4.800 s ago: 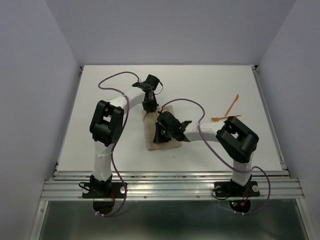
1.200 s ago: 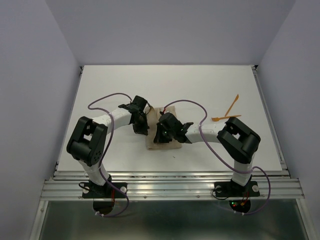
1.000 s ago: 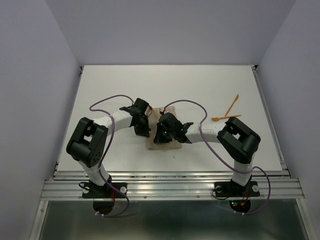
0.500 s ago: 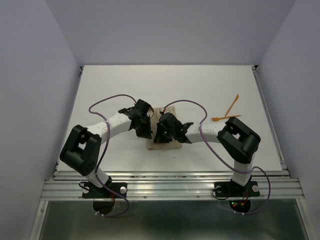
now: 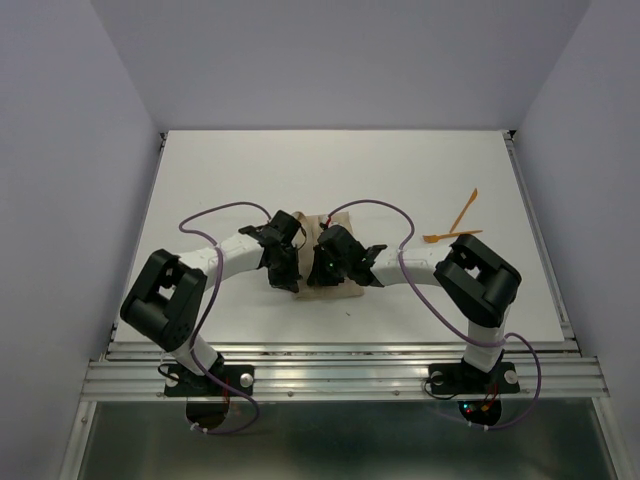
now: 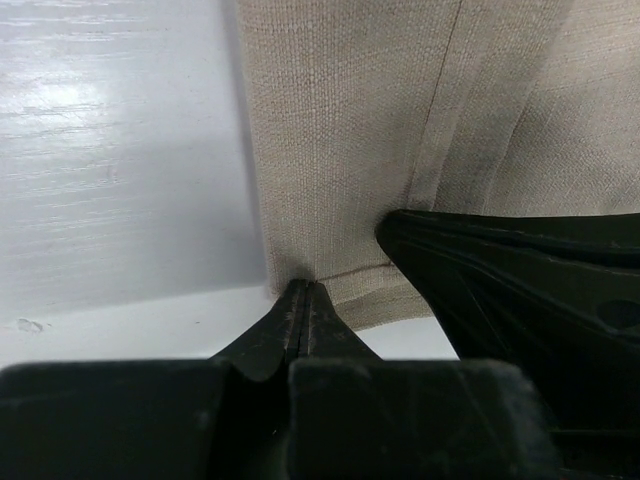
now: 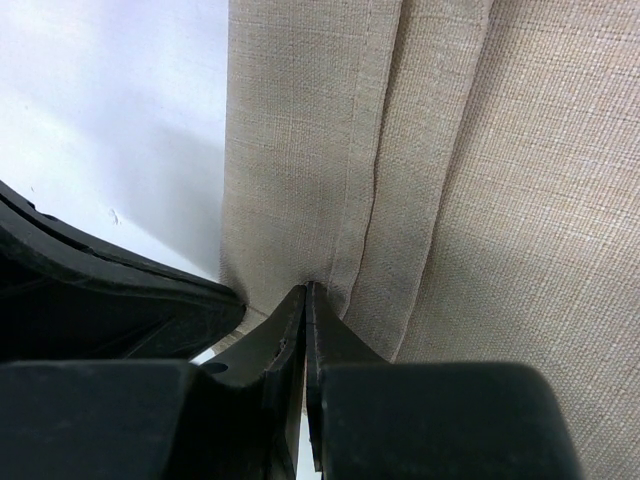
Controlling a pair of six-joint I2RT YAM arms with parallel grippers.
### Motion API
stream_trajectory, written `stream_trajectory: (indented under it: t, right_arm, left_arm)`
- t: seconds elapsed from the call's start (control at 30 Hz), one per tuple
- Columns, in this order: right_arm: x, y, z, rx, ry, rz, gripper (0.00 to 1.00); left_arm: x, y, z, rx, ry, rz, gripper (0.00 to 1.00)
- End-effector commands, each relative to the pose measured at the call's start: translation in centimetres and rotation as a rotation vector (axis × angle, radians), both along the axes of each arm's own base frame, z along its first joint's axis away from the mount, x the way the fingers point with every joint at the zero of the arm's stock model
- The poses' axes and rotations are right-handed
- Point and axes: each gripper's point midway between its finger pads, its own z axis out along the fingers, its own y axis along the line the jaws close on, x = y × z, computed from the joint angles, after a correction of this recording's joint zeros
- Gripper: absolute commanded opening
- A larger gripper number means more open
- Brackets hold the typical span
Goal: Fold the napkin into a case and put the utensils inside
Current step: Fold the lower triangle-folded napkin at the center of the board.
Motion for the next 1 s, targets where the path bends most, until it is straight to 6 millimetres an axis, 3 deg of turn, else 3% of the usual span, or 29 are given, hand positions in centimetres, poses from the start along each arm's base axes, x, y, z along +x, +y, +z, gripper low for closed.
stream_trajectory:
  t: [0.0, 0.13, 0.27, 0.77, 0.9, 0.97]
  right_arm:
    - [-1.6, -2.5, -2.5, -0.106, 0.061, -0.004, 0.08]
    - [-1.7, -2.6, -2.5, -0.107, 0.060, -0.005, 0.08]
    - [-1.7, -2.6, -2.4, -0.105, 0.060, -0.006, 0.08]
    - [-1.8, -2.9, -2.7, -0.114, 0.061, -0.010, 0.08]
    - [-1.8, -3.0, -2.6, -0.113, 0.060, -0.012, 0.08]
    - [-1.9, -3.1, -2.7, -0.116, 0.061, -0.015, 0.08]
  left_arm:
    - [-0.5, 0.3, 0.3, 0.029, 0.006, -0.013, 0.00]
    - [0.0, -0.2, 2.7, -0.003, -0.041, -0.014, 0.00]
    - [-0.6, -0.3, 2.9, -0.020, -0.024, -0.031, 0.00]
    - [-2.7, 0.6, -1.1, 0.027, 0.062, -0.038, 0.00]
    - [-1.3, 0.8, 1.4, 0.049, 0.004, -0.031, 0.00]
    - [0.4, 0.6, 4.1, 0.048, -0.067, -0.029, 0.00]
